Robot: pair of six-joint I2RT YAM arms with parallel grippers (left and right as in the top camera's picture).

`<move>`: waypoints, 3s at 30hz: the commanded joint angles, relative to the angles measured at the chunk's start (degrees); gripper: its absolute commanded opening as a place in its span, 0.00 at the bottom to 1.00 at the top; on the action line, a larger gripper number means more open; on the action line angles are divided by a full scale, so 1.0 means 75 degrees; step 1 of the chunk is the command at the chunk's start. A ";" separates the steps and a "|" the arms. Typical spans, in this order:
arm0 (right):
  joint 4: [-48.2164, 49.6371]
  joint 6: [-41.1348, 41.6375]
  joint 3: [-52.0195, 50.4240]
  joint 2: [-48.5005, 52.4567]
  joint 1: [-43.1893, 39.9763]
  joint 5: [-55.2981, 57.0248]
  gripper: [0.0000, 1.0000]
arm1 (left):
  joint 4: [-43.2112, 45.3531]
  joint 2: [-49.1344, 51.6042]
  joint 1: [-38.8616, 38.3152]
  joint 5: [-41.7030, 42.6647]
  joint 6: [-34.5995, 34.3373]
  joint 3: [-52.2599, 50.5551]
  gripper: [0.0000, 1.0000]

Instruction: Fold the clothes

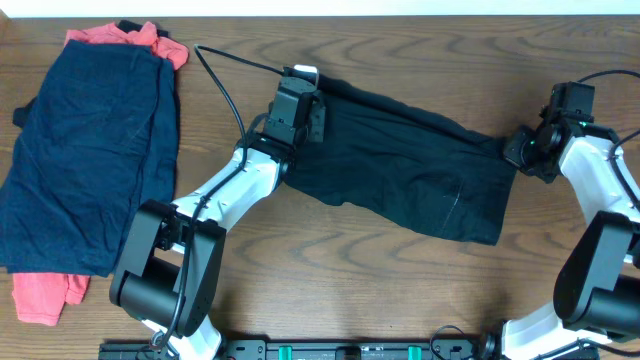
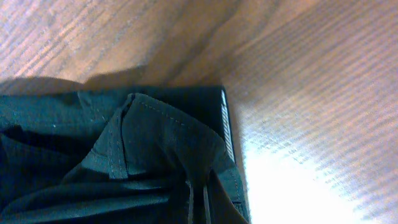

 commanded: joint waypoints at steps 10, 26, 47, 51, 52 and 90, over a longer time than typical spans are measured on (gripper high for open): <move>0.0714 -0.0058 0.0125 0.0154 -0.0131 0.0396 0.02 | 0.0420 0.0026 0.0251 -0.0306 0.0102 0.0102 0.29; -0.0364 -0.0076 0.0822 -0.0606 -0.0064 -0.0434 0.90 | -0.0758 -0.0816 0.0251 0.0428 0.0105 0.0219 0.98; -0.2259 0.0087 -0.0434 -0.0373 0.1498 -0.0379 0.01 | -0.4421 -0.2189 0.0764 0.0420 0.0568 0.0262 0.98; -0.1862 0.0029 -0.0799 -0.0070 0.1495 -0.0268 0.01 | -0.4511 -0.2186 0.0845 0.0420 0.0565 0.0259 0.98; -0.1603 -0.0015 -0.0912 0.0050 0.1495 -0.0169 0.03 | -0.4535 -0.2189 0.0842 0.0420 0.0565 0.0259 0.98; -0.0624 -0.2270 0.1821 0.1116 0.1411 -0.0822 0.30 | -0.4931 -0.2186 0.0842 0.0423 0.1017 0.0131 0.98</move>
